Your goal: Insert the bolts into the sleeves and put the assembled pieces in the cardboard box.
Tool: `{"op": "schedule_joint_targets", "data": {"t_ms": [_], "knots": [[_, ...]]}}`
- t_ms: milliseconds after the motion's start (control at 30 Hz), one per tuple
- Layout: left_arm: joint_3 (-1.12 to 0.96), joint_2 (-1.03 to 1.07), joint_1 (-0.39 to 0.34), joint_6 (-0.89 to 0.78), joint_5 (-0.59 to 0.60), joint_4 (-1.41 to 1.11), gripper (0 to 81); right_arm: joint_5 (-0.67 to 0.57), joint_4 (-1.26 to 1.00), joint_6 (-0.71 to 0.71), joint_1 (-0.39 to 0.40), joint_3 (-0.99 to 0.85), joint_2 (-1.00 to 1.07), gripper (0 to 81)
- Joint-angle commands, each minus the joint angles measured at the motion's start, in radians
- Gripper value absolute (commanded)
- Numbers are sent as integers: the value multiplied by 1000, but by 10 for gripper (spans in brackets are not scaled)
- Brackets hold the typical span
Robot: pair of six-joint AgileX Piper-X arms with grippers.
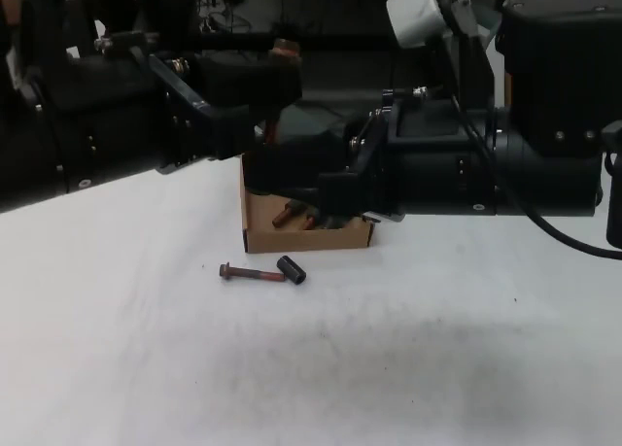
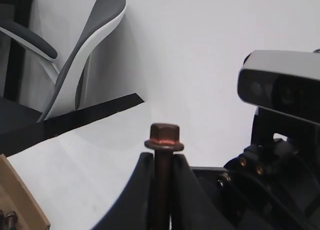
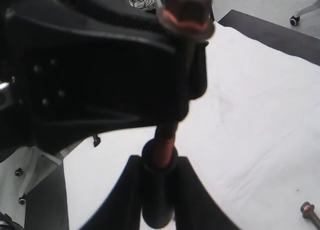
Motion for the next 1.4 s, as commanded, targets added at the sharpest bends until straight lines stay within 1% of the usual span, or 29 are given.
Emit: {"op": "schedule_joint_targets", "data": {"t_ms": [0,133,267,433,533,667,1133,1367], "knots": [[-6,-18,-24,-15,49,-8,17,17,-19,-15,4,-14,-1,4],[-6,-20,-21,-13,49,16,17,9,1,-15,4,-14,-1,4],[-6,-35,15,0,46,68,17,9,3,-15,4,-14,-1,4],[-6,-70,57,0,55,73,17,9,9,-23,4,-14,-1,4],[-6,-76,53,-6,80,80,17,9,9,-23,4,-14,-1,4],[-6,-76,42,-3,81,129,17,9,9,-23,4,-14,-1,4],[-6,-76,42,7,111,171,17,9,3,-22,4,-38,-1,4],[-6,-76,42,21,174,173,17,9,3,-22,4,-46,-1,4]]}}
